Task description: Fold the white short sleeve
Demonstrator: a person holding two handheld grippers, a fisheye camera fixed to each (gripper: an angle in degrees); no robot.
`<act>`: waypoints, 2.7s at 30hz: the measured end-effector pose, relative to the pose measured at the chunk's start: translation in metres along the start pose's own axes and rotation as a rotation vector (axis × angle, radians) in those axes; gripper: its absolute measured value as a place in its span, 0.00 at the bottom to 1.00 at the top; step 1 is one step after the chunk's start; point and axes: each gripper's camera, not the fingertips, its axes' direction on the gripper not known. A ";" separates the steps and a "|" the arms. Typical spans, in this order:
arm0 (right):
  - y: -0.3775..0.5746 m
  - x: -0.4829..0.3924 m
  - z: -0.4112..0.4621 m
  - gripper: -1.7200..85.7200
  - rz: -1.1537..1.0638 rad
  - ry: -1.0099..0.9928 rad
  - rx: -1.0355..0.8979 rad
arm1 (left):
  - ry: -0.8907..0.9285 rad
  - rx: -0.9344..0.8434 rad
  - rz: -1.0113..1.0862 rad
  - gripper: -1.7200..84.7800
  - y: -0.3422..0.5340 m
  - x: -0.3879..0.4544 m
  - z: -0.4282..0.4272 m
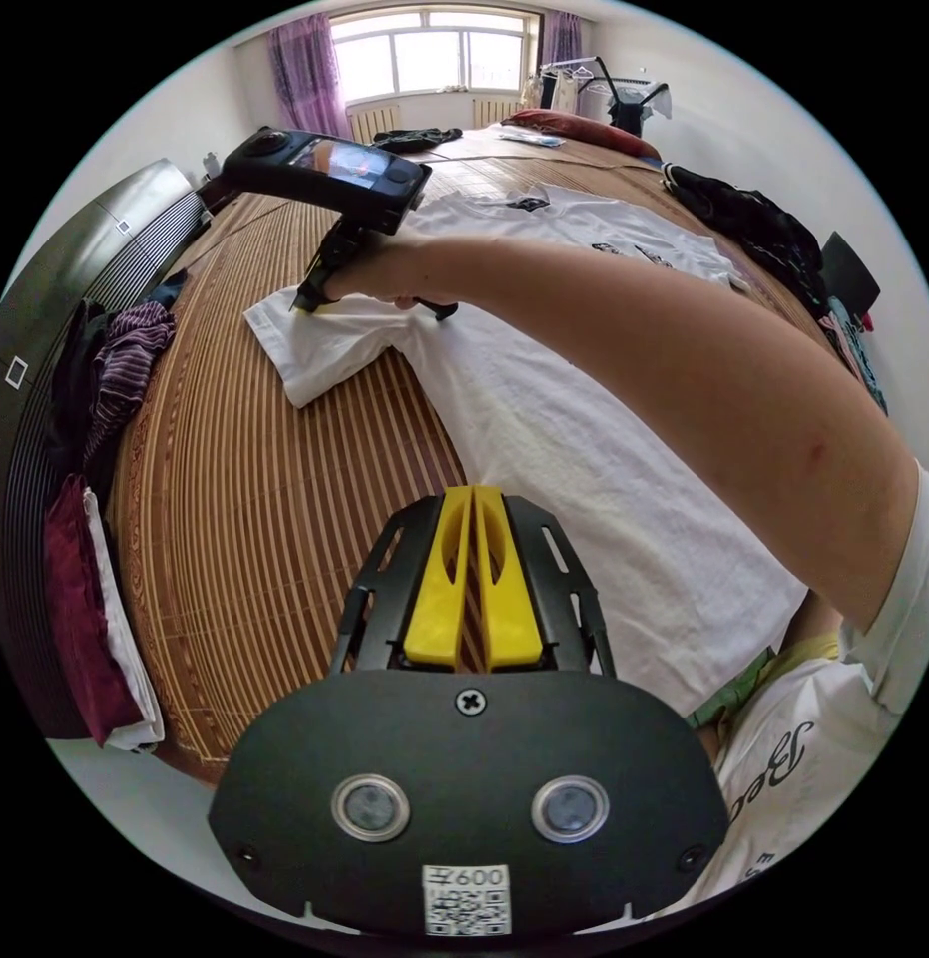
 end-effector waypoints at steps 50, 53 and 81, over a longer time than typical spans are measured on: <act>-0.169 -0.062 -0.160 0.01 0.017 -0.025 0.006 | -0.033 -0.001 0.018 0.03 0.035 -0.037 -0.019; -0.192 -0.075 -0.177 0.01 -0.002 0.005 0.004 | -0.033 -0.001 0.016 0.03 0.038 -0.045 -0.020; -0.245 0.088 -0.479 0.01 0.224 0.180 -0.362 | -0.109 -0.009 0.045 0.03 0.079 -0.144 0.002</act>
